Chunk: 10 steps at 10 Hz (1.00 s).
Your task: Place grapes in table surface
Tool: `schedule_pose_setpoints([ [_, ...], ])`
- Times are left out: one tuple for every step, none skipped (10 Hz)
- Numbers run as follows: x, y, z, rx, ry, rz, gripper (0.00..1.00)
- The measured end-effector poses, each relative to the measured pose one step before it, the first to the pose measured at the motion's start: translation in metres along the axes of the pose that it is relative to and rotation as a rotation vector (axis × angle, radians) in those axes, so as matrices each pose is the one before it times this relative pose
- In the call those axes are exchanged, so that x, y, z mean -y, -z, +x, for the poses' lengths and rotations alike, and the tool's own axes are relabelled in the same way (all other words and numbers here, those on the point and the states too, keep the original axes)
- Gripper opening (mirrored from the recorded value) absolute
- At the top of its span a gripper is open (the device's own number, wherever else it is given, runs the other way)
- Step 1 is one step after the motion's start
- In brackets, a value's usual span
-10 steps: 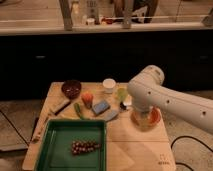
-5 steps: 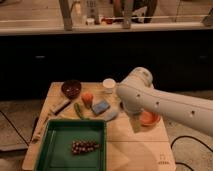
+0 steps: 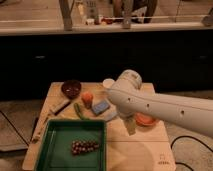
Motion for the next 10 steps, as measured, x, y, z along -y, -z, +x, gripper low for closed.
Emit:
schedule_pose_setpoints([
  [0.00221,-0.00018,-0.01015,-0.00383,0.01938,0.00066,0.8],
  [0.00197,-0.0008,-0.0111,-0.00353,0.02605,0.00026,0.8],
  [-0.00023,-0.00128,-0.00436,-0.00381,0.01833,-0.00033,0.8],
  [-0.00167,-0.00043,-0.00326,-0.00141,0.0182,-0.00136,0.8],
  [0.00043,0.00025,-0.00473,-0.00222,0.01551,0.00046,0.8],
  [0.00281,0.0015,-0.01203,-0.00197,0.02754,0.00214,0.8],
  [0.0024,0.00014,-0.01178,-0.00347,0.02566,-0.0008,0.8],
  [0.00264,0.00016,-0.01059,-0.0024,0.0232,0.0001,0.8],
  [-0.00086,-0.0009,-0.00402,-0.00466,0.01652,-0.00184,0.8],
  [-0.00088,-0.00079,-0.00175,-0.00234,0.01795,0.00059,0.8],
])
